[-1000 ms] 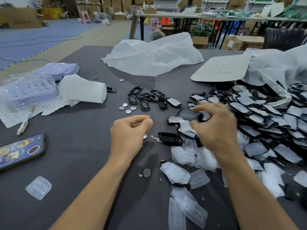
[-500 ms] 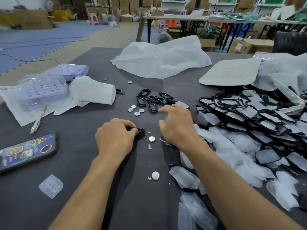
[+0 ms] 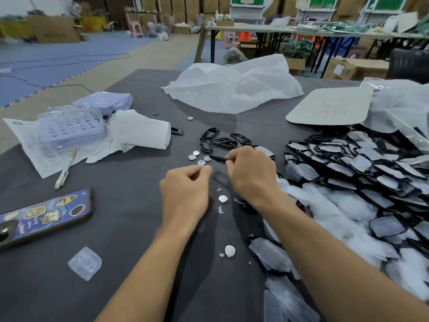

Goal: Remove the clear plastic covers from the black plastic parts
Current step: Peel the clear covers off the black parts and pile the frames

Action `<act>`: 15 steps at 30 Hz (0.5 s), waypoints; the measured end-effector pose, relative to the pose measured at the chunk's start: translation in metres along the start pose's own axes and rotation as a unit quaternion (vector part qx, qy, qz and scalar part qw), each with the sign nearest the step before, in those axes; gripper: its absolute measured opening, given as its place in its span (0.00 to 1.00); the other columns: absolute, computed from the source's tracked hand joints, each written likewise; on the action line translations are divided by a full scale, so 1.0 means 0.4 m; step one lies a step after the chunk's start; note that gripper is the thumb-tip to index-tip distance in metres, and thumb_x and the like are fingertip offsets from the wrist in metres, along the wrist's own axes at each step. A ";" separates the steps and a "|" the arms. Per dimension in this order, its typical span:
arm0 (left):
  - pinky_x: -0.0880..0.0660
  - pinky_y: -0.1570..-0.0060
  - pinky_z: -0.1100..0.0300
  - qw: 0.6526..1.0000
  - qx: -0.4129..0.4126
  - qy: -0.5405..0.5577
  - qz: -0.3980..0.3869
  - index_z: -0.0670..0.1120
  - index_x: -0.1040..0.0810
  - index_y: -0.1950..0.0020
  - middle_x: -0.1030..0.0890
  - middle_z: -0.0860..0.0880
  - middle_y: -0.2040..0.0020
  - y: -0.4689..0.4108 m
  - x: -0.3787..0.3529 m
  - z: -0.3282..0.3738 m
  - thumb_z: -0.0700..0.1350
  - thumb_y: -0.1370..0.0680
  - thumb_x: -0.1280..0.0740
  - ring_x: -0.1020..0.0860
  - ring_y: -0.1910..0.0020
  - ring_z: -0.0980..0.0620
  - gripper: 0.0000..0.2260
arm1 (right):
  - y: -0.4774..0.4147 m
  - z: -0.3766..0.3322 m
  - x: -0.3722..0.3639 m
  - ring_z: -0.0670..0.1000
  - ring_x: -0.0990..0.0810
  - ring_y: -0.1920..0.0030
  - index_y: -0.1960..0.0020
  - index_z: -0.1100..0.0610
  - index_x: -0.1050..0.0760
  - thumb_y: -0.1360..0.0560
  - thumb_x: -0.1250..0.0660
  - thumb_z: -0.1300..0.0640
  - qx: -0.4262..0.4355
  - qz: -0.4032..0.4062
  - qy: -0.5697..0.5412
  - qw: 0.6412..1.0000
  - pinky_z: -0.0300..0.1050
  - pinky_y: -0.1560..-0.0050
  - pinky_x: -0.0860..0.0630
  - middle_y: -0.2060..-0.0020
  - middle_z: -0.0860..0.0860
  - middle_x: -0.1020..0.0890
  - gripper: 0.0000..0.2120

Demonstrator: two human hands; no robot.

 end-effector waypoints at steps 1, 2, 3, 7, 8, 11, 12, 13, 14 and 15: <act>0.20 0.69 0.54 0.991 0.059 0.115 -0.036 0.50 0.15 0.63 0.14 0.45 0.65 0.018 -0.032 -0.008 0.55 0.22 0.31 0.20 0.72 0.48 0.14 | 0.038 -0.002 0.029 0.59 0.16 0.51 0.49 0.48 0.14 0.23 0.32 0.53 0.014 0.040 -0.009 0.999 0.49 0.50 0.24 0.55 0.51 0.12 0.09; 0.21 0.73 0.55 0.974 0.104 0.194 -0.062 0.49 0.15 0.65 0.14 0.44 0.65 0.036 -0.058 -0.015 0.54 0.21 0.30 0.20 0.73 0.47 0.16 | 0.083 -0.010 0.056 0.59 0.16 0.54 0.51 0.49 0.13 0.24 0.30 0.53 0.038 0.085 -0.016 0.996 0.49 0.51 0.25 0.58 0.51 0.12 0.07; 0.21 0.72 0.55 0.964 0.120 0.223 -0.080 0.47 0.15 0.64 0.13 0.44 0.64 0.047 -0.077 -0.017 0.54 0.20 0.29 0.18 0.72 0.47 0.16 | 0.132 -0.020 0.081 0.58 0.17 0.58 0.54 0.49 0.13 0.26 0.27 0.53 0.063 0.119 -0.015 0.991 0.48 0.52 0.26 0.62 0.51 0.13 0.04; 0.21 0.72 0.61 0.955 0.130 0.248 -0.098 0.38 0.15 0.59 0.16 0.43 0.65 0.056 -0.086 -0.018 0.37 0.19 0.34 0.19 0.70 0.50 0.11 | 0.243 -0.010 0.111 0.46 0.21 0.59 0.54 0.48 0.12 0.29 0.25 0.52 0.116 0.112 -0.094 0.982 0.43 0.49 0.28 0.63 0.45 0.13 0.06; 0.21 0.72 0.61 0.948 0.140 0.267 -0.101 0.38 0.16 0.57 0.15 0.43 0.65 0.053 -0.083 -0.018 0.33 0.19 0.36 0.18 0.71 0.51 0.11 | 0.242 0.017 0.113 0.45 0.21 0.57 0.52 0.47 0.12 0.28 0.26 0.53 0.100 0.081 -0.145 0.981 0.40 0.51 0.27 0.62 0.43 0.13 0.06; 0.21 0.72 0.61 0.933 0.143 0.289 -0.160 0.40 0.16 0.52 0.13 0.43 0.62 0.065 -0.099 0.003 0.34 0.19 0.37 0.15 0.69 0.51 0.10 | 0.238 0.078 0.126 0.43 0.22 0.60 0.51 0.45 0.12 0.26 0.25 0.56 0.070 0.050 -0.195 0.977 0.32 0.57 0.30 0.67 0.39 0.17 0.07; 0.20 0.71 0.61 0.929 0.137 0.291 -0.184 0.41 0.15 0.51 0.12 0.42 0.58 0.074 -0.112 0.007 0.36 0.20 0.36 0.15 0.67 0.51 0.10 | 0.242 0.080 0.135 0.45 0.23 0.58 0.53 0.46 0.12 0.27 0.25 0.55 0.079 0.075 -0.167 0.980 0.36 0.54 0.30 0.67 0.41 0.16 0.05; 0.19 0.69 0.60 0.926 0.129 0.291 -0.206 0.42 0.14 0.50 0.12 0.42 0.55 0.082 -0.126 0.012 0.38 0.20 0.36 0.15 0.65 0.51 0.10 | 0.246 0.071 0.141 0.47 0.24 0.56 0.55 0.47 0.12 0.27 0.24 0.54 0.094 0.102 -0.127 0.982 0.40 0.51 0.29 0.67 0.43 0.15 0.03; 0.18 0.65 0.59 0.925 0.115 0.284 -0.226 0.44 0.13 0.49 0.12 0.43 0.52 0.090 -0.137 0.015 0.41 0.19 0.35 0.15 0.63 0.52 0.10 | 0.249 0.056 0.140 0.48 0.24 0.57 0.56 0.49 0.13 0.27 0.25 0.53 0.109 0.115 -0.088 0.983 0.44 0.48 0.30 0.67 0.45 0.14 0.02; 0.18 0.62 0.60 0.928 0.097 0.264 -0.244 0.46 0.13 0.48 0.12 0.44 0.49 0.095 -0.147 0.016 0.43 0.18 0.35 0.15 0.60 0.54 0.10 | 0.247 0.045 0.129 0.48 0.22 0.59 0.57 0.49 0.13 0.27 0.26 0.51 0.116 0.109 -0.065 0.985 0.46 0.44 0.31 0.66 0.46 0.14 0.04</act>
Point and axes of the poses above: each hand's wrist, its own y-axis away from the middle knuckle, its own x-axis out of the back of the hand, z = x × y, the point moved 8 cm from there along -y, towards the middle knuckle
